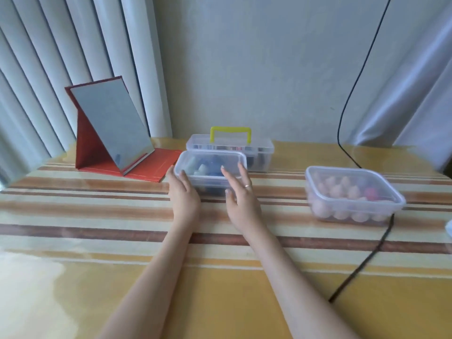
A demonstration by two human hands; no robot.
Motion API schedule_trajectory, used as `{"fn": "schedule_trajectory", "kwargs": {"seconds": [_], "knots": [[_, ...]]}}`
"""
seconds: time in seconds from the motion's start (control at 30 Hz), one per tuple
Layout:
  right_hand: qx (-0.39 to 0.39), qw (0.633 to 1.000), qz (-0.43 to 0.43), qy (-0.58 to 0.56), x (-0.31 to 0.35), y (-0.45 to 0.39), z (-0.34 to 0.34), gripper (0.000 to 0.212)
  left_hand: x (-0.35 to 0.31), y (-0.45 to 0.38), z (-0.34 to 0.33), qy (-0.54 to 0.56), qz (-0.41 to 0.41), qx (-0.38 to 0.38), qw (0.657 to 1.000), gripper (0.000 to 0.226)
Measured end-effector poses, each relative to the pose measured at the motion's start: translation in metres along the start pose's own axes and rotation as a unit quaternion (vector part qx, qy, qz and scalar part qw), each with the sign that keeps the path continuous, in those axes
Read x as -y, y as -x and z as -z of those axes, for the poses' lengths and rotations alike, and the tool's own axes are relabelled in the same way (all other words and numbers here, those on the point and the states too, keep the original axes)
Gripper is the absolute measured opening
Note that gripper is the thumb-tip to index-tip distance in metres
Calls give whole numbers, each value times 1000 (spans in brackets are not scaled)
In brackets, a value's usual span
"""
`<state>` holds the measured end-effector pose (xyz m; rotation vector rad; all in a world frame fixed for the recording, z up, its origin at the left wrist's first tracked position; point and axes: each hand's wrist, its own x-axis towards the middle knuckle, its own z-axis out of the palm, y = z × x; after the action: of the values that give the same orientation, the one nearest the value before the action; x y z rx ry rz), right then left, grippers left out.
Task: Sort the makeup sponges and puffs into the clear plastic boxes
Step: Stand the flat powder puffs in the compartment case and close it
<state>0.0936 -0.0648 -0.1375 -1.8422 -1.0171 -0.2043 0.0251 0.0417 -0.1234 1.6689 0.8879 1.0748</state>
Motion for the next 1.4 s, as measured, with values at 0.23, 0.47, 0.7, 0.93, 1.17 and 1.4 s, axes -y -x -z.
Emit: {"fn": "schedule_trajectory", "kwargs": {"seconds": [0.23, 0.47, 0.7, 0.93, 1.17, 1.4], "knots": [[9, 1000, 6, -15, -2, -3, -2, 72, 10, -7, -6, -32, -36, -64, 997, 49], [-193, 976, 69, 70, 5, 2, 48, 59, -10, 29, -15, -167, -341, -46, 924, 69], [-391, 876, -92, 266, -34, 18, 155, 52, -66, 114, -88, -26, -296, 286, 911, 59], [-391, 885, -243, 64, -78, 38, 174, 50, -60, 136, -137, -38, -236, 382, 893, 55], [-231, 952, -156, 127, -59, 24, 128, 33, -38, 102, -107, -296, -286, 99, 906, 52], [-230, 960, -130, 97, -58, 2, 82, 39, -25, 72, -87, -456, -290, 44, 840, 58]]}}
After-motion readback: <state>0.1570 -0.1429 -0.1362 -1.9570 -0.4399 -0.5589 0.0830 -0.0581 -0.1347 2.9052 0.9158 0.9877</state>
